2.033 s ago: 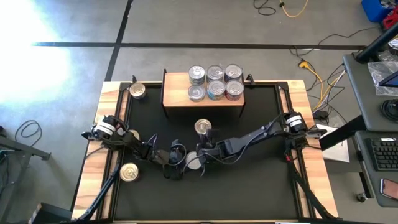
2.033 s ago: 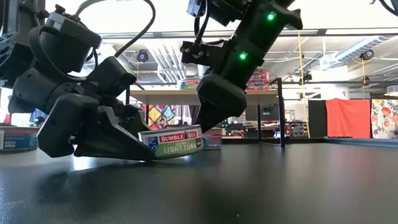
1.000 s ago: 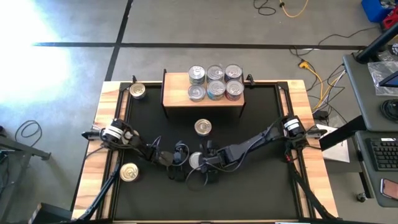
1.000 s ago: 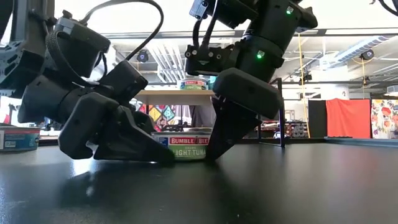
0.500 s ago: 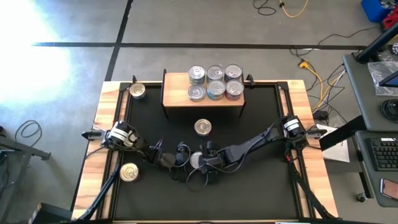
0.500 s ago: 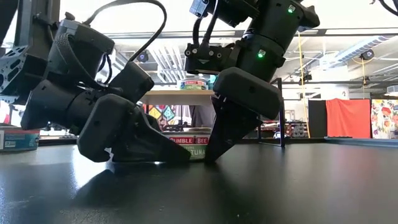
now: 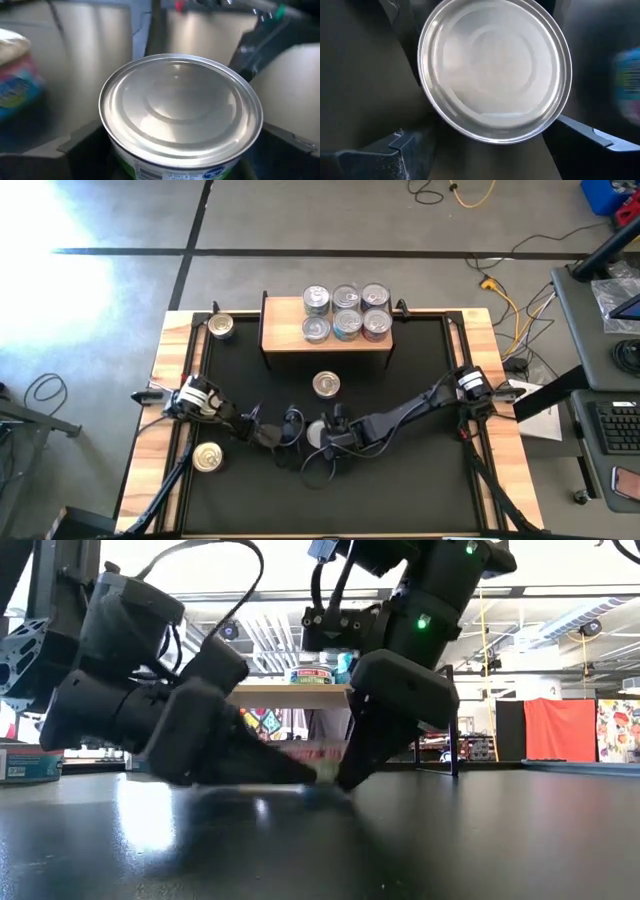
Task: Stack canned seafood by type on shelf
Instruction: Stack the green white tuna can on top of the other green white tuna can on the shelf
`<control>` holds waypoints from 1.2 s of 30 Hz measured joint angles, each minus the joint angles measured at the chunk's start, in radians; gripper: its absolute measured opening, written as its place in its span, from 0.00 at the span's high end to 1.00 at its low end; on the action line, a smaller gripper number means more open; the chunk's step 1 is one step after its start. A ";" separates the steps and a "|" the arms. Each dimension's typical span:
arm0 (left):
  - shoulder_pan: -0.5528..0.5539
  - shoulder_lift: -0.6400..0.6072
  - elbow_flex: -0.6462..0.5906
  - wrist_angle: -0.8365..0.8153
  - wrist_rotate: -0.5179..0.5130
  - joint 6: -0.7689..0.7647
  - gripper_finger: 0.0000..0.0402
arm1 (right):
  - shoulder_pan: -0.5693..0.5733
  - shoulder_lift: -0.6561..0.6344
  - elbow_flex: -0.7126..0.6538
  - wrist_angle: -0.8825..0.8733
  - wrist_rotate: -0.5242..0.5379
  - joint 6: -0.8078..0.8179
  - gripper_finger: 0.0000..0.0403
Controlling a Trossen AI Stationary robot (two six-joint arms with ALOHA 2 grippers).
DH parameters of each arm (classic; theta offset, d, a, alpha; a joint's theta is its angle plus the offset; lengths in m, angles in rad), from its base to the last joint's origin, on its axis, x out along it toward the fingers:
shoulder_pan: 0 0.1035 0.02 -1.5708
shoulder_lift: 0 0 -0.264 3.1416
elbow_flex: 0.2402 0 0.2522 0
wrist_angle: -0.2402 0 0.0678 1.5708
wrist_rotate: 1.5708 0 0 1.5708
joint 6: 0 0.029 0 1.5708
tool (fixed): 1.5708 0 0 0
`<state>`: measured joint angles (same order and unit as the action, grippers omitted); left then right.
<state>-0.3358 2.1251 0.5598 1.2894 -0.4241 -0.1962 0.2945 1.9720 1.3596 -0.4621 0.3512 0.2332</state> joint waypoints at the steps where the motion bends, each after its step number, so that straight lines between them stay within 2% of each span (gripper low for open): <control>1: -0.003 -0.003 -0.004 0.020 -0.019 -0.003 0.08 | 0.006 -0.011 0.010 -0.036 0.027 -0.006 0.21; 5: -0.009 -0.022 -0.008 0.095 -0.029 0.013 0.07 | 0.041 -0.062 0.044 -0.222 0.091 -0.002 0.23; 8: -0.009 -0.065 -0.023 0.058 0.009 0.032 0.08 | 0.063 -0.109 0.064 -0.345 0.083 0.034 0.25; 11: -0.005 -0.162 -0.041 0.006 0.049 0.028 0.08 | 0.074 -0.174 0.070 -0.448 0.079 0.092 0.27; 14: -0.001 -0.295 -0.066 -0.122 0.055 0.069 0.08 | 0.077 -0.243 0.057 -0.479 0.103 0.106 0.28; 19: 0.057 -0.601 -0.044 -0.449 0.059 0.176 0.08 | 0.077 -0.357 0.034 -0.443 0.242 0.063 0.29; 21: 0.121 -0.697 -0.003 -0.630 0.133 0.212 0.08 | 0.067 -0.390 0.022 -0.398 0.256 0.022 0.29; 23: 0.204 -0.769 0.044 -0.792 0.261 0.241 0.08 | 0.054 -0.417 0.015 -0.344 0.254 -0.038 0.30; 26: 0.347 -0.828 0.137 -1.004 0.410 0.284 0.08 | 0.029 -0.450 0.014 -0.270 0.252 -0.124 0.31; 32: 0.601 -0.822 0.339 -1.318 0.621 0.421 0.08 | -0.063 -0.529 0.022 -0.204 0.253 -0.242 0.38; 36: 0.732 -0.768 0.441 -1.412 0.658 0.510 0.08 | -0.180 -0.553 0.023 -0.077 0.227 -0.397 0.45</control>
<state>0.3965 1.3575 1.0009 -0.1227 0.2336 0.3141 0.1145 1.4189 1.3827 -0.5394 0.5779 -0.1640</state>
